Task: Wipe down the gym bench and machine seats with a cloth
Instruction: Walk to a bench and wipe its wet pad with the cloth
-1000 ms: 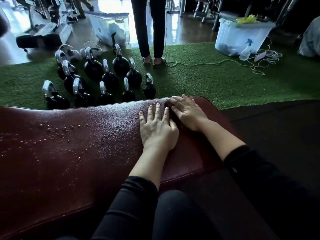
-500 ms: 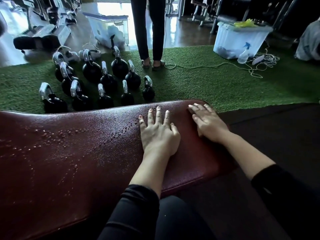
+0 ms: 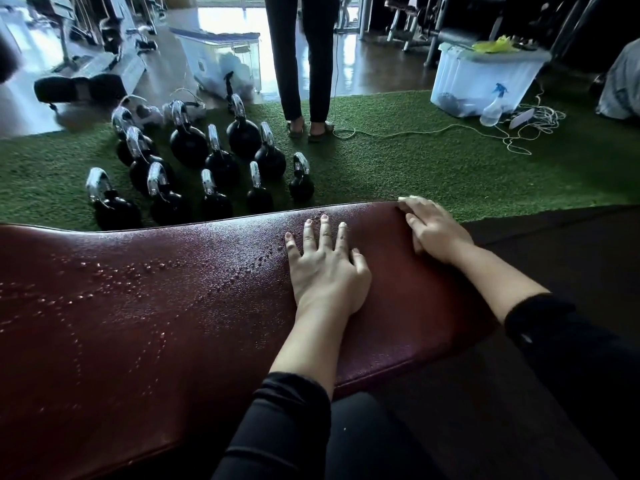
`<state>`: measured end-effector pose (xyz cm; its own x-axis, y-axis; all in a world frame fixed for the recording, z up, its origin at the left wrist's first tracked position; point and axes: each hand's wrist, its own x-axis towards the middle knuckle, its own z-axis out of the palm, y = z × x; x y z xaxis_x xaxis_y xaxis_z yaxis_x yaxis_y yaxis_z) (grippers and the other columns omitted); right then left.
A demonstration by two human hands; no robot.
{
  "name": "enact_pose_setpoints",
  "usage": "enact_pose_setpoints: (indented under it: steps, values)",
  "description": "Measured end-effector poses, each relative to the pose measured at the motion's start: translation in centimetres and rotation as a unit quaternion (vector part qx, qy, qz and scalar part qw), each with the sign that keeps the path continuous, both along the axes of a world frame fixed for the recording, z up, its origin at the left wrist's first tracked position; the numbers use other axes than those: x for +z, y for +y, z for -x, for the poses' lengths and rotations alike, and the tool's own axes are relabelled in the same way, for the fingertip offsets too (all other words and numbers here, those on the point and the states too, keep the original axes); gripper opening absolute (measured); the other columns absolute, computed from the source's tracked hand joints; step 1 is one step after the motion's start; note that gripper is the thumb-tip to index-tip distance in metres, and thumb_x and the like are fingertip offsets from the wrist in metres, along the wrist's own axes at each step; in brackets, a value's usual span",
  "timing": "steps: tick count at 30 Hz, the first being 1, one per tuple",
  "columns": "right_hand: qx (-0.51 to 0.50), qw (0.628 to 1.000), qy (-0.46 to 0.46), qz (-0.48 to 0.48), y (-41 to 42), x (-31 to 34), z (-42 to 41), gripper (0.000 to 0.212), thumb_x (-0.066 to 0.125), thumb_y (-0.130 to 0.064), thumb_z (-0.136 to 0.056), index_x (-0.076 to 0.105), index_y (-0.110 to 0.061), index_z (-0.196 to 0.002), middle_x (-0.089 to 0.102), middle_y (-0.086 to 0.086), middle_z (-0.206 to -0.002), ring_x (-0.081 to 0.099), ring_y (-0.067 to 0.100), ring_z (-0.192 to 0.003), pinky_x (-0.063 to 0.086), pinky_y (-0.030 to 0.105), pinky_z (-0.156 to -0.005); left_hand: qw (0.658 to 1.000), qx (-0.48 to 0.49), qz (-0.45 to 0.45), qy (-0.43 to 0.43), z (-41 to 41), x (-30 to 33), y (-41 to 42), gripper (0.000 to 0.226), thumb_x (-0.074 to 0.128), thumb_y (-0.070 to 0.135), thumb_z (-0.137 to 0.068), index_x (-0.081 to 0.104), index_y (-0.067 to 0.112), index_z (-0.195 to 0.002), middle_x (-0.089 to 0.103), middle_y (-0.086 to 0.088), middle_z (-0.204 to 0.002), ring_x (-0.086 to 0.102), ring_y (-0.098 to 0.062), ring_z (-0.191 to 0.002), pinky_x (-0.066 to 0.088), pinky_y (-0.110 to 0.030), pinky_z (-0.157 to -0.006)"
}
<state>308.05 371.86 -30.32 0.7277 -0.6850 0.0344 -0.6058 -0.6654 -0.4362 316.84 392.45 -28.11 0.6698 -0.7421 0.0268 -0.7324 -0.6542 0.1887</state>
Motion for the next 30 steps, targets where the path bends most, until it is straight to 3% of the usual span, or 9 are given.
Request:
enact_pose_setpoints:
  steps: [3, 6, 12, 17, 22, 25, 30]
  values:
    - [0.026, 0.999, 0.041, 0.02, 3.6, 0.1, 1.1, 0.047, 0.029, -0.031, -0.101, 0.02, -0.034, -0.147, 0.009, -0.008, -0.158, -0.001, 0.017, -0.146, -0.003, 0.034, -0.119, 1.0, 0.003, 0.003, -0.004, 0.0, 0.0, 0.0, 0.059, 0.02, 0.044, -0.099, 0.009, 0.029, -0.155, -0.002, 0.002, -0.163, -0.006, -0.021, -0.149, -0.007, -0.05, -0.118]
    - [0.064, 0.997, 0.023, 0.036, 6.1, 0.2, -0.9, 0.046, 0.029, -0.034, -0.101, 0.021, -0.035, -0.147, 0.01, -0.012, -0.157, -0.001, 0.016, -0.146, -0.003, 0.034, -0.119, 1.0, 0.004, 0.008, -0.013, 0.2, 0.1, 0.0, 0.058, 0.02, 0.044, -0.1, 0.011, 0.028, -0.155, -0.001, 0.001, -0.163, -0.003, -0.023, -0.149, -0.006, -0.05, -0.118]
    - [0.079, 0.997, 0.008, 0.025, 1.9, 1.0, -7.0, 0.043, 0.034, -0.038, -0.096, 0.042, -0.034, -0.138, 0.037, -0.008, -0.149, 0.028, 0.017, -0.139, 0.018, 0.037, -0.116, 1.0, 0.003, 0.001, -0.019, 0.0, 0.1, -0.1, 0.057, 0.019, 0.041, -0.1, 0.01, 0.028, -0.155, -0.001, 0.0, -0.163, -0.005, -0.023, -0.149, -0.007, -0.05, -0.116]
    - [-0.02, 0.999, -0.024, -0.04, -1.2, 0.5, -2.4, 0.048, 0.028, -0.045, -0.089, 0.041, -0.036, -0.134, 0.054, 0.002, -0.134, 0.04, 0.018, -0.13, 0.029, 0.042, -0.112, 1.0, 0.003, -0.005, -0.009, -0.2, -0.2, -0.4, 0.058, 0.018, 0.043, -0.099, 0.007, 0.031, -0.155, -0.004, 0.003, -0.163, -0.006, -0.021, -0.149, -0.005, -0.05, -0.117]
    - [-0.042, 0.999, 0.014, -0.02, 1.5, 0.1, 1.4, 0.048, 0.028, -0.03, -0.101, 0.022, -0.029, -0.148, 0.015, -0.005, -0.157, 0.009, 0.015, -0.145, 0.003, 0.031, -0.118, 1.0, 0.002, -0.012, -0.016, -0.1, 0.0, -0.4, 0.057, 0.017, 0.042, -0.1, 0.009, 0.029, -0.155, 0.001, 0.002, -0.163, -0.002, -0.023, -0.149, -0.002, -0.05, -0.118]
    - [-0.022, 0.999, 0.034, -0.014, 4.5, 0.4, 0.6, 0.049, 0.028, -0.031, -0.101, 0.018, -0.032, -0.148, 0.009, -0.006, -0.158, -0.001, 0.019, -0.146, -0.002, 0.033, -0.118, 1.0, -0.006, -0.014, -0.009, -0.1, 0.2, -0.2, 0.058, 0.018, 0.043, -0.1, 0.011, 0.027, -0.155, 0.002, 0.0, -0.163, -0.001, -0.024, -0.149, -0.002, -0.05, -0.118]
    - [0.046, 0.999, 0.026, -0.008, 9.6, 1.0, -2.1, 0.049, 0.027, -0.034, -0.101, 0.017, -0.033, -0.149, 0.008, -0.009, -0.158, -0.002, 0.018, -0.146, -0.002, 0.034, -0.119, 0.994, -0.043, 0.049, 0.09, -0.7, 1.6, 0.8, 0.055, 0.027, 0.041, -0.102, 0.02, 0.024, -0.154, 0.005, 0.001, -0.163, -0.002, -0.013, -0.149, -0.009, -0.043, -0.119]
